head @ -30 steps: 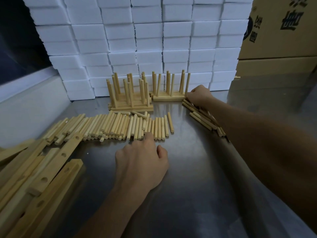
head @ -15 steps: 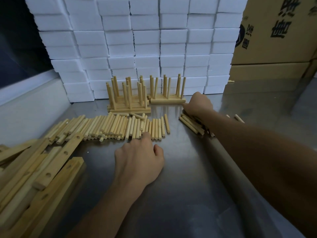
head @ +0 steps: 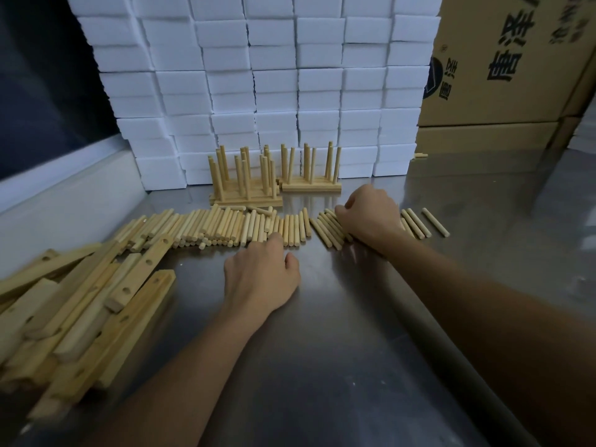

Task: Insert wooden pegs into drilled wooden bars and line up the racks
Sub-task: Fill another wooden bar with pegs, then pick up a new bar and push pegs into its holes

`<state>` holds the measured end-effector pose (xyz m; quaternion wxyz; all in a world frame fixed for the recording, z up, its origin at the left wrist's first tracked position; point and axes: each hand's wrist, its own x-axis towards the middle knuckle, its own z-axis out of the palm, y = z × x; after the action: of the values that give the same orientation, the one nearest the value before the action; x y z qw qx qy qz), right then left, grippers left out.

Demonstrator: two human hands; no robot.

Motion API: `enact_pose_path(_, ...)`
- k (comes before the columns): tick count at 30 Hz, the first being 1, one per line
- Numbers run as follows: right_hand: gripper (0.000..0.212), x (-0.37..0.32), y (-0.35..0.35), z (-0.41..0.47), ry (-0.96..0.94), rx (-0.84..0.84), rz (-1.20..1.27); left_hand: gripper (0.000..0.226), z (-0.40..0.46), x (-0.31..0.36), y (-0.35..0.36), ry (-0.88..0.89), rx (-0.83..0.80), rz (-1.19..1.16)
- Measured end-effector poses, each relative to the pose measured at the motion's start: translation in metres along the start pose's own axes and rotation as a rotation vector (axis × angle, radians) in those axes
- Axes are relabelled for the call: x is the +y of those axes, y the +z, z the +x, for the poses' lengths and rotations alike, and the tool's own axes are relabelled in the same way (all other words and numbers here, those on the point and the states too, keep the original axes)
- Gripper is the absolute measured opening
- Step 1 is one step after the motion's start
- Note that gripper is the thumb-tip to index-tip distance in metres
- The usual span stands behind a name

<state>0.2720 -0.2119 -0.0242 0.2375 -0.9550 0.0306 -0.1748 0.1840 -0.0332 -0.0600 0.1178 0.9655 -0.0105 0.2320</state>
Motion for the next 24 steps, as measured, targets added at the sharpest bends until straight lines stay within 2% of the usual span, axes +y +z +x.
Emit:
enact_pose_path(4,0.024,-0.003,-0.008,-0.038,0.035,-0.009,0.097,0.023,-0.007,-0.001,-0.007,0.083,0.092,-0.121)
enact_pose_path(7,0.023,-0.003,-0.011,-0.062,0.03,0.017,0.125,0.023,-0.011,-0.004,-0.016,0.104,0.114,-0.115)
enact_pose_path(11,0.023,-0.002,-0.013,-0.081,0.015,0.045,0.146,0.022,-0.008,-0.02,-0.036,-0.019,0.219,-0.023)
enact_pose_path(14,0.021,-0.004,-0.015,-0.087,-0.004,0.023,0.168,0.018,-0.004,-0.041,-0.053,-0.154,0.279,0.15)
enact_pose_path(18,0.022,-0.006,-0.016,-0.09,-0.013,0.017,0.181,0.032,-0.003,-0.059,-0.067,-0.35,0.078,0.366)
enact_pose_path(21,0.025,-0.003,-0.015,-0.091,0.004,0.008,0.182,0.024,-0.005,-0.067,-0.068,-0.422,-0.077,0.387)
enact_pose_path(24,0.025,0.0,-0.014,-0.09,0.021,0.013,0.191,0.017,-0.004,-0.072,-0.068,-0.403,-0.024,0.398)
